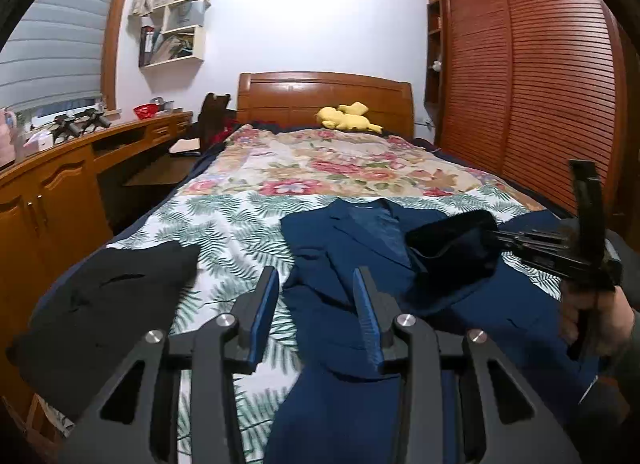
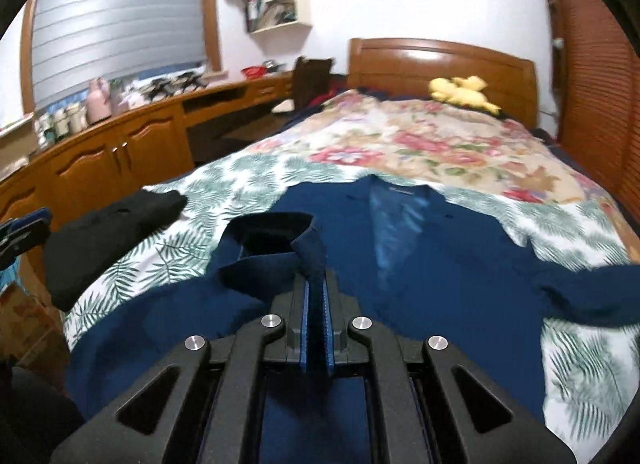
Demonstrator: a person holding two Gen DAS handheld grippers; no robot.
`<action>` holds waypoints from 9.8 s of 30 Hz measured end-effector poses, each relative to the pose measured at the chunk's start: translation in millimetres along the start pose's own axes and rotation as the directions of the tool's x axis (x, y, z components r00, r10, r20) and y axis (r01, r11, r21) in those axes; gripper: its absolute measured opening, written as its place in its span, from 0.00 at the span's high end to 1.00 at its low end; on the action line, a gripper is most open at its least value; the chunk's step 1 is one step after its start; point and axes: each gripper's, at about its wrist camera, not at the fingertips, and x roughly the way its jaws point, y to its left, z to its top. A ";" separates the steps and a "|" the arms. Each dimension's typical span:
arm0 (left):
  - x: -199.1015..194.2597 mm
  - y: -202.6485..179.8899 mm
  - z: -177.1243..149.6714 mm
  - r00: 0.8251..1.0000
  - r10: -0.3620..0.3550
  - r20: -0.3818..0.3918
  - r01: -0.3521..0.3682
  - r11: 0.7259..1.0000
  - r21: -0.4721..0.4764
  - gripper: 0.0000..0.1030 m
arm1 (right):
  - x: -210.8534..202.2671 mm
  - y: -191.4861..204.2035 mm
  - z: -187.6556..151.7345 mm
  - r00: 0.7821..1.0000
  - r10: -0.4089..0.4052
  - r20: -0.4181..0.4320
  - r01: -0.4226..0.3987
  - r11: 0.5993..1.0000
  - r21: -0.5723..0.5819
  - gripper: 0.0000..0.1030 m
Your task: Fold large clothes
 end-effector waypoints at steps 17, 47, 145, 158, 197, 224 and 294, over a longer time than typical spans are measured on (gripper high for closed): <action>26.5 -68.2 -0.8 0.991 -0.130 -0.043 0.132 0.990 0.049 0.64 | -43.7 -14.7 -99.8 0.991 -0.044 -0.129 0.050 0.998 0.044 0.95; 24.9 -71.9 1.8 0.992 -0.112 -0.050 0.116 0.991 0.071 0.64 | 37.2 28.7 -100.1 0.952 -0.084 -0.295 0.020 0.977 -0.212 0.89; 101.2 -222.5 -13.2 0.935 -0.265 -0.234 0.308 0.936 0.172 0.49 | 70.0 -398.5 -51.5 0.870 -0.335 -0.362 0.474 0.769 0.428 0.98; 94.6 -208.3 -10.1 0.945 -0.251 -0.209 0.287 0.943 0.165 0.49 | 24.3 -259.1 25.8 0.988 -0.127 -0.087 0.141 0.973 0.180 1.00; 87.5 -186.8 -7.4 0.957 -0.225 -0.181 0.252 0.957 0.146 0.49 | -15.2 -278.3 18.9 0.914 -0.366 -0.174 0.390 0.911 0.131 0.56; 91.5 -187.5 -10.7 0.957 -0.207 -0.203 0.242 0.956 0.168 0.49 | 54.5 -347.6 -55.4 0.887 -0.179 -0.425 0.349 0.863 0.366 0.89; 30.1 -60.4 -0.7 0.994 -0.071 -0.081 0.076 0.996 0.053 0.49 | 4.6 49.3 -18.2 0.936 0.246 -0.251 -0.270 0.961 -0.065 0.97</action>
